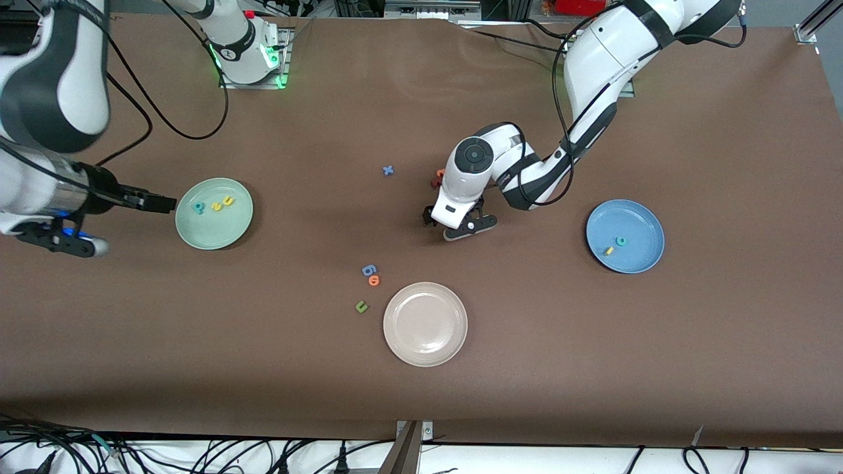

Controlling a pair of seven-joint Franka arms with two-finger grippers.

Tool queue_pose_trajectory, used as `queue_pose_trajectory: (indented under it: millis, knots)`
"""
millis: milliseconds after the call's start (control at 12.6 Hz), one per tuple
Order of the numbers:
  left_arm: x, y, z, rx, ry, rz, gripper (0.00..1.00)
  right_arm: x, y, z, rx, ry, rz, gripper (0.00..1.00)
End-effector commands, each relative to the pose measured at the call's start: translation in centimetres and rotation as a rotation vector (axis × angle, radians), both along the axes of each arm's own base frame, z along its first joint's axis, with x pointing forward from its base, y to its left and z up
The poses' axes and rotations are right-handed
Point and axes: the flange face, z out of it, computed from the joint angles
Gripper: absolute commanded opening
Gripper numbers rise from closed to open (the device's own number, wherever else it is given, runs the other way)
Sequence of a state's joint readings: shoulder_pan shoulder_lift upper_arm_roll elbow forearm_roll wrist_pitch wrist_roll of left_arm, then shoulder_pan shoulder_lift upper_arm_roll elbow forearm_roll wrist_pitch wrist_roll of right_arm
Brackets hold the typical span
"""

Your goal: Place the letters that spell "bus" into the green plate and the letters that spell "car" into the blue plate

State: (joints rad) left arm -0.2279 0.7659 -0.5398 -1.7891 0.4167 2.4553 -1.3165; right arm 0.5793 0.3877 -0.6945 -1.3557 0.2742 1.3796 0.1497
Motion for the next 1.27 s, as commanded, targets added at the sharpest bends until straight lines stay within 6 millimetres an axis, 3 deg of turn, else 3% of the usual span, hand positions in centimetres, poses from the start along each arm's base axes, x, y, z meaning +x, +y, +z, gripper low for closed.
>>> queue_pose_trajectory:
  millis: [0,318,556,715,873,1191]
  knots:
    - [0.7,-0.2,0.0,0.002,0.001,0.014,0.78,-0.3,-0.6,2.3,0.04,-0.022,0.04,1.0]
    - [0.6,0.1,-0.2,0.019,0.011,0.008,0.62,-0.7,0.3,3.0,0.047,-0.031,0.071,1.0]
    - [0.5,0.1,-0.3,0.028,0.017,0.005,0.55,-0.2,0.2,2.7,0.049,-0.049,0.077,1.0]
    - [0.4,0.2,-0.4,0.037,0.024,0.006,0.51,0.4,-0.9,1.9,0.05,-0.055,0.13,1.0]
    - [0.1,-0.2,-0.4,0.037,0.025,0.002,0.48,0.1,-0.9,3.5,0.007,-0.115,0.214,1.0]
    - [-0.1,-0.2,-0.4,0.044,0.03,0.003,0.38,-1.4,-2.2,3.3,0.035,-0.148,0.206,0.99]
